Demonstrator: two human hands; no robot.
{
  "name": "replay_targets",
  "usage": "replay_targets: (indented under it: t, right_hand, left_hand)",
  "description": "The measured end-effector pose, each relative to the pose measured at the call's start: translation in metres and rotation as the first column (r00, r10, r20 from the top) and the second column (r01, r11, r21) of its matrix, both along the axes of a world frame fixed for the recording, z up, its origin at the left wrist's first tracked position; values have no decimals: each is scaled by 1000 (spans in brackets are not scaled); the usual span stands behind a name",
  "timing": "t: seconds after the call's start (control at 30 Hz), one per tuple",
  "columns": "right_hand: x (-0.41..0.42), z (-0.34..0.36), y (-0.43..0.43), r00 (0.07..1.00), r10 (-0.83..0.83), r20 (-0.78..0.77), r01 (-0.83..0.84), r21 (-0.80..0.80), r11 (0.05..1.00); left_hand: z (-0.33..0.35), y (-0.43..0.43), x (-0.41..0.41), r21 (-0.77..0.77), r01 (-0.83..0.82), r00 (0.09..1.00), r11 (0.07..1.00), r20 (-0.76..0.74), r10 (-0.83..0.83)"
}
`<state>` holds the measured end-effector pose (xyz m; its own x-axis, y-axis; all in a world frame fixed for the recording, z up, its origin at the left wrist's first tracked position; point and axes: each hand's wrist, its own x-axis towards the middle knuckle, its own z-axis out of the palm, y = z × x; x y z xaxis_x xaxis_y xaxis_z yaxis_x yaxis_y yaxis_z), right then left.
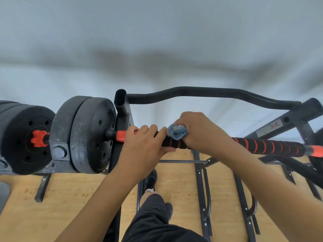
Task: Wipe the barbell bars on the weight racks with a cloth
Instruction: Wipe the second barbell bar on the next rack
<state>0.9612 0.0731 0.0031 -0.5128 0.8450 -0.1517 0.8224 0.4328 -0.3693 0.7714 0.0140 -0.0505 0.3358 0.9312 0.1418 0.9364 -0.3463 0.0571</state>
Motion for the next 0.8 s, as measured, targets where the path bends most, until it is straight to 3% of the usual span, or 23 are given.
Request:
replay_targets:
  t: [0.23, 0.37, 0.5, 0.57, 0.8]
  right_hand:
    - [8, -9, -43, 998, 21, -51, -12, 171, 985]
    - [13, -11, -45, 997, 39, -61, -25, 218, 976]
    - [5, -8, -42, 999, 46, -28, -36, 279, 960]
    - [2, -11, -45, 998, 37, -49, -20, 310, 951]
    - [8, -16, -58, 999, 8, -52, 10, 339, 941]
  left_hand:
    - [18, 21, -6, -173, 123, 979, 977, -139, -148]
    - [21, 37, -8, -338, 99, 986, 936, -93, -137]
    - [9, 42, -3, -158, 52, 979, 986, -189, -82]
    - [9, 49, -3, -139, 73, 984, 988, -151, -94]
    - [24, 79, -7, -572, 114, 993, 812, 65, -94]
